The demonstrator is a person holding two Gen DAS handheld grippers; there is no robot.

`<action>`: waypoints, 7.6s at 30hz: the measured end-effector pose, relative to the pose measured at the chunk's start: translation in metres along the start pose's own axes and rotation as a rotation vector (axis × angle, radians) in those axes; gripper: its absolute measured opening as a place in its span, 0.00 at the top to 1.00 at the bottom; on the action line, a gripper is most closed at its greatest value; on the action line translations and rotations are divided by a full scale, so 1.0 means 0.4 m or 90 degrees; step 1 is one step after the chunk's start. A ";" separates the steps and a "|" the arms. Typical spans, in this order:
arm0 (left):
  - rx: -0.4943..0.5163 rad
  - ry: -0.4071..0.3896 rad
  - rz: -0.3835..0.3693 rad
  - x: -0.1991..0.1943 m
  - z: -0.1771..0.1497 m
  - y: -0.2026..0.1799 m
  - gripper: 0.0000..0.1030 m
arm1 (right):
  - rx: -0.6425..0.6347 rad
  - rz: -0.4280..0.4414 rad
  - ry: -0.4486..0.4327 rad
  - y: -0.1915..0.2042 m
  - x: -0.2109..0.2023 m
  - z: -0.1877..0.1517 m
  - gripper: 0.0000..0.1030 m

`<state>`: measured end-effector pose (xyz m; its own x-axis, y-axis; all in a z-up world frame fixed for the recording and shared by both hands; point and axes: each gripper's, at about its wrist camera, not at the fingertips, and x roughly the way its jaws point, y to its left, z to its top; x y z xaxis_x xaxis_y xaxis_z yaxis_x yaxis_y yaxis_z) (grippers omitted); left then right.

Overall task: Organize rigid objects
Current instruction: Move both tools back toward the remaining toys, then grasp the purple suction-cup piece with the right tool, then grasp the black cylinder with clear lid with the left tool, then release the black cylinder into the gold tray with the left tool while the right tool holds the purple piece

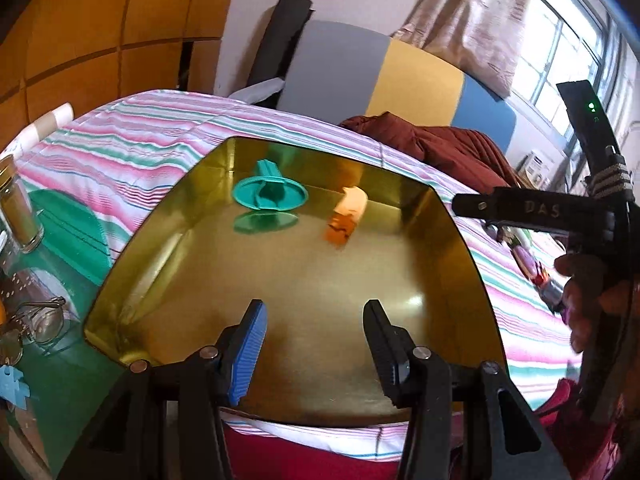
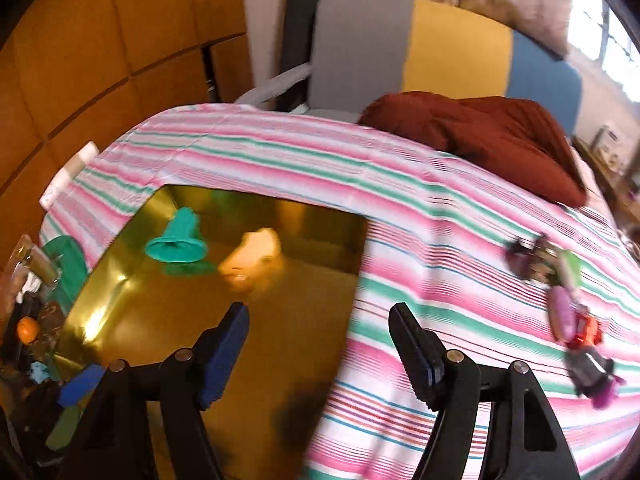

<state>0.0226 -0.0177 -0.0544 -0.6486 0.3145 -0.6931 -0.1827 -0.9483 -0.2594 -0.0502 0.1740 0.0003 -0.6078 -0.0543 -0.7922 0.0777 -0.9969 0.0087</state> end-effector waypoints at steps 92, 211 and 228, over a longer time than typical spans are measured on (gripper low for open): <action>-0.055 0.369 -0.328 0.492 0.055 -0.894 0.44 | 0.625 -0.113 0.078 -1.055 -0.017 -0.358 0.45; -0.019 0.082 0.008 0.210 0.168 0.038 0.58 | 0.395 -0.100 -0.028 -0.902 -0.054 -0.238 0.45; -0.102 0.020 0.126 0.152 0.173 0.144 0.42 | 0.382 -0.109 -0.015 -0.891 -0.047 -0.237 0.45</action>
<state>-0.0784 -0.0558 -0.0651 -0.6363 0.1269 -0.7609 0.0666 -0.9737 -0.2181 0.0083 0.5355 -0.0457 -0.5904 0.1149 -0.7989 -0.4755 -0.8493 0.2292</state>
